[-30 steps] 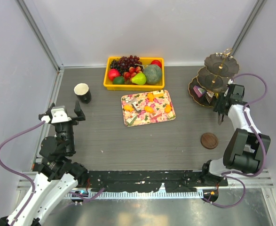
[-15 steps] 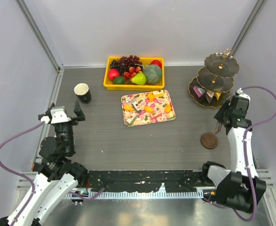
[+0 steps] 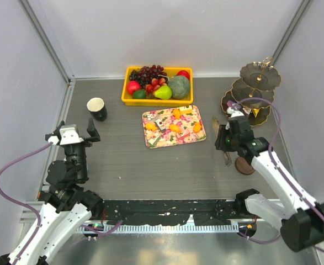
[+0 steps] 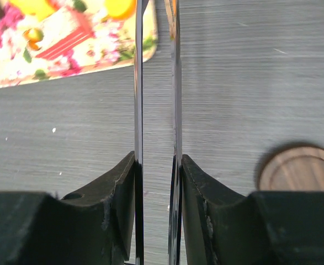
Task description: Serve the afternoon tea
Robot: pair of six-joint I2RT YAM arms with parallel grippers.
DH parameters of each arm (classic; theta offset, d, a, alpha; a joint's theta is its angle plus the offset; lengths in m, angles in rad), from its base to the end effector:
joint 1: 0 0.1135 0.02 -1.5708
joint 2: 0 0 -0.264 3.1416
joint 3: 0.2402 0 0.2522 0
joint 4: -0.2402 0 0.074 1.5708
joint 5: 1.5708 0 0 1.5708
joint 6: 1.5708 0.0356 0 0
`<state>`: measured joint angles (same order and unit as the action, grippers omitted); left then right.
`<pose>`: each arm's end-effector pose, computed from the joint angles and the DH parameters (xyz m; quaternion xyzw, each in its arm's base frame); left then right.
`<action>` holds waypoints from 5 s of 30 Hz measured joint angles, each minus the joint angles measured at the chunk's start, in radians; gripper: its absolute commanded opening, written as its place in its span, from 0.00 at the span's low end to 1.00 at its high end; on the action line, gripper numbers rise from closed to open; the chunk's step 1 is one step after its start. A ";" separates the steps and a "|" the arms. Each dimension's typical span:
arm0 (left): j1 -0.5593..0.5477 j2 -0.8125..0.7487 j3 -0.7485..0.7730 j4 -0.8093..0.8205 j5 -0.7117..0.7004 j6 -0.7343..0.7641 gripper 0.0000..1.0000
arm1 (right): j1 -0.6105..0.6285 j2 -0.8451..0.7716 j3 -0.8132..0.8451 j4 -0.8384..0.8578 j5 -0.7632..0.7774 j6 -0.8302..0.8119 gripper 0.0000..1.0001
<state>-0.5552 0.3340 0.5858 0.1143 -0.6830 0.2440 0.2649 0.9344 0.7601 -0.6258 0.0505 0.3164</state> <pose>0.0864 -0.0272 0.3556 -0.0465 0.5992 0.0671 0.7965 0.1849 0.0483 0.2638 0.0333 0.9258 0.0853 0.3667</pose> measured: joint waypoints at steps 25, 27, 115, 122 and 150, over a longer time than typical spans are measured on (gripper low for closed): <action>0.000 0.038 0.000 -0.003 0.003 0.008 0.99 | 0.294 0.830 0.726 -0.061 -0.033 -0.629 0.45; 0.000 0.042 0.000 -0.003 0.003 0.008 0.99 | 0.294 0.861 0.750 -0.060 -0.047 -0.669 0.47; 0.000 0.055 0.000 -0.022 0.048 0.000 0.99 | -0.076 0.325 0.318 -0.069 0.092 -0.326 0.05; 0.000 0.054 0.000 -0.021 0.048 0.000 0.99 | -0.160 0.325 0.254 -0.050 0.017 -0.250 0.05; 0.000 0.034 0.000 -0.019 0.047 0.000 0.99 | -0.332 0.377 0.027 0.206 -0.076 -0.029 0.05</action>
<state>-0.5552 0.3683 0.5858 0.0952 -0.6357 0.2443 -0.0669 1.3109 0.7872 -0.4202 -0.0250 0.2874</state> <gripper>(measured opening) 0.992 0.222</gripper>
